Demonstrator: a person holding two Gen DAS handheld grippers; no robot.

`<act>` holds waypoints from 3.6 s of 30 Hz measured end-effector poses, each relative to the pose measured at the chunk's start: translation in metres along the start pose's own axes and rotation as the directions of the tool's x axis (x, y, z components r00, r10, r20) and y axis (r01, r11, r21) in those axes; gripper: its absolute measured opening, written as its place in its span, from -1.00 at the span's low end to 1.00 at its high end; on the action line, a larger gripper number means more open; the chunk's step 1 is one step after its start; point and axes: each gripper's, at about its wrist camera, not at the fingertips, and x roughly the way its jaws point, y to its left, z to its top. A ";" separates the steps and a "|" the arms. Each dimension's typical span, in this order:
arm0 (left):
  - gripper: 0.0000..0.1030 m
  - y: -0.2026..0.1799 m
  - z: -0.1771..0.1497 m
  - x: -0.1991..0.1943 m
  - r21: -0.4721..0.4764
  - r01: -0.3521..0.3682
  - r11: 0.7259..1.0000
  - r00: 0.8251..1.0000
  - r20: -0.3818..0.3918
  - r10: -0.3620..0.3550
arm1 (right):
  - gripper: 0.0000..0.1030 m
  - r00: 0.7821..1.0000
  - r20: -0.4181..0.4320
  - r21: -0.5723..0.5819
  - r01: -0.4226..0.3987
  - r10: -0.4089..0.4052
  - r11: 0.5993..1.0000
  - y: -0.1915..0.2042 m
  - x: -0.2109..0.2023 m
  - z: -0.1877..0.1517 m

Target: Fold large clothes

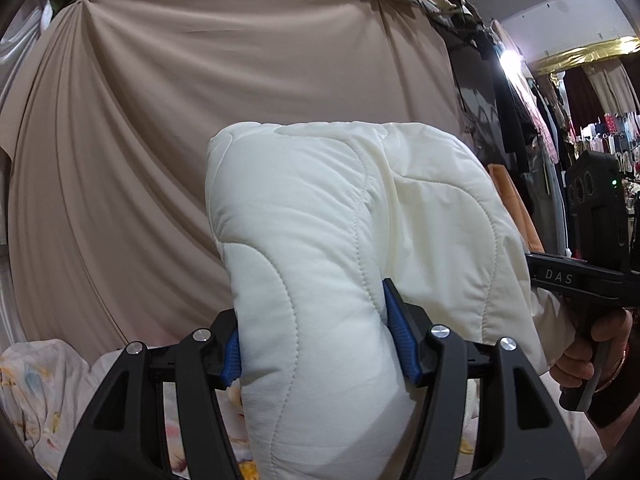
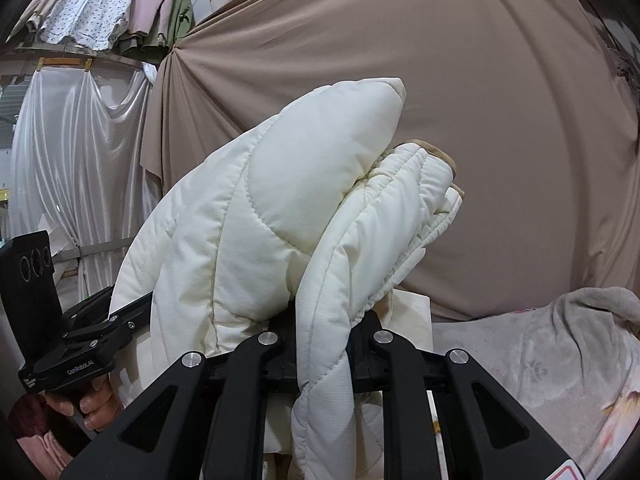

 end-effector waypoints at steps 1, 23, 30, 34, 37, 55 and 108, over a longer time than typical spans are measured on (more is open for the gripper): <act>0.13 0.006 -0.001 0.000 -0.002 -0.004 1.000 1.000 0.004 0.004 | -0.70 1.000 -0.003 0.000 -0.009 0.009 1.000 0.001 0.008 0.000; 0.20 0.122 -0.230 0.174 -0.161 -0.149 0.976 0.899 -0.434 0.066 | -0.64 0.895 -0.446 0.212 0.083 0.020 0.974 -0.090 0.262 -0.213; 0.34 0.117 -0.244 0.175 -0.141 -0.190 0.971 0.892 -0.439 0.111 | -0.45 0.879 -0.475 0.272 0.100 0.043 0.957 -0.114 0.271 -0.246; 0.44 0.120 -0.241 0.173 -0.127 -0.235 0.964 0.875 -0.458 0.153 | -0.12 0.881 -0.473 0.310 0.139 0.026 0.940 -0.118 0.261 -0.238; 0.54 0.113 -0.232 0.163 -0.092 -0.268 0.959 0.861 -0.469 0.196 | -0.09 0.901 -0.434 0.318 0.155 -0.002 0.936 -0.114 0.239 -0.218; 0.73 0.087 -0.232 0.110 -0.071 -0.258 0.963 0.745 -0.650 0.152 | -0.43 0.843 -0.531 0.228 0.046 0.084 0.972 -0.039 0.211 -0.226; 0.56 0.113 -0.260 0.170 -0.471 -0.152 0.869 0.740 -0.637 -0.216 | -0.42 0.761 -0.645 0.318 0.193 0.063 0.928 -0.112 0.236 -0.240</act>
